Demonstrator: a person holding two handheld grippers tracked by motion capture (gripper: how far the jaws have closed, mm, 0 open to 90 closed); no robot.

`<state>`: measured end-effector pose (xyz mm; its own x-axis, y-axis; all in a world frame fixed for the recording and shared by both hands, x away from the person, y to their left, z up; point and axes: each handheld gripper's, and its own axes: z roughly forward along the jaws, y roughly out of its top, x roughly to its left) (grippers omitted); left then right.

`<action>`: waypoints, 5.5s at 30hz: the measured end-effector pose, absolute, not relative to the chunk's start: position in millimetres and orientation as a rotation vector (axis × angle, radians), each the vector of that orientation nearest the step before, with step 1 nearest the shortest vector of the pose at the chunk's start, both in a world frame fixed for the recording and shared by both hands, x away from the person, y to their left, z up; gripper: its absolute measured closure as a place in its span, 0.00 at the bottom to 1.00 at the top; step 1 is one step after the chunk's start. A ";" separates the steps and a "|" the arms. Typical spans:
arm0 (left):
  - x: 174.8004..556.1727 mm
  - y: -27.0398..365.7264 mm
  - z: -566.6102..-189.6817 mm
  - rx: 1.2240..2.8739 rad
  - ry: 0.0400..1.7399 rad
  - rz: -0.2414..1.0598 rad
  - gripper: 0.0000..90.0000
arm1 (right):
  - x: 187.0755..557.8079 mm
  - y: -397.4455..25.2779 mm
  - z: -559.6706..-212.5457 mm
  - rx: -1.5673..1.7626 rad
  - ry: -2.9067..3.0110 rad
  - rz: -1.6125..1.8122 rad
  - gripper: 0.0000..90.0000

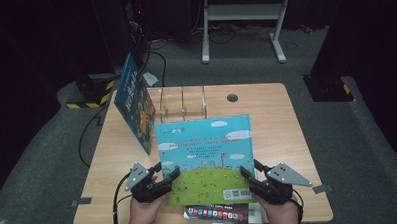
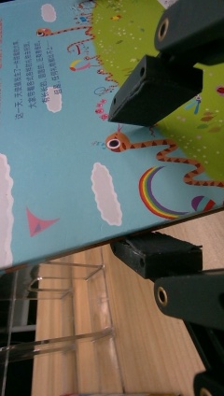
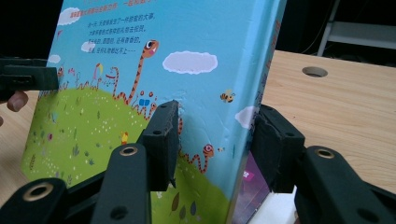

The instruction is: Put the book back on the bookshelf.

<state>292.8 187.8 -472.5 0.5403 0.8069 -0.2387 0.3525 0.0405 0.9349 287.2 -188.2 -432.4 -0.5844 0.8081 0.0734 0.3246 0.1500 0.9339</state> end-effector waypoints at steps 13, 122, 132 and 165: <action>282.7 185.2 -462.8 1.531 0.953 0.577 0.46 | 287.6 -189.9 -431.6 1.100 1.959 1.449 0.59; 310.7 184.8 -441.0 1.541 0.903 0.595 0.38 | 299.6 -188.3 -405.1 0.810 1.873 1.713 0.55; 313.4 185.8 -444.4 1.521 0.907 0.592 0.36 | 298.9 -189.8 -405.8 0.750 1.899 1.729 0.62; 316.1 190.2 -446.5 1.527 0.990 0.662 0.53 | 292.6 -185.8 -406.5 0.707 1.904 1.781 0.90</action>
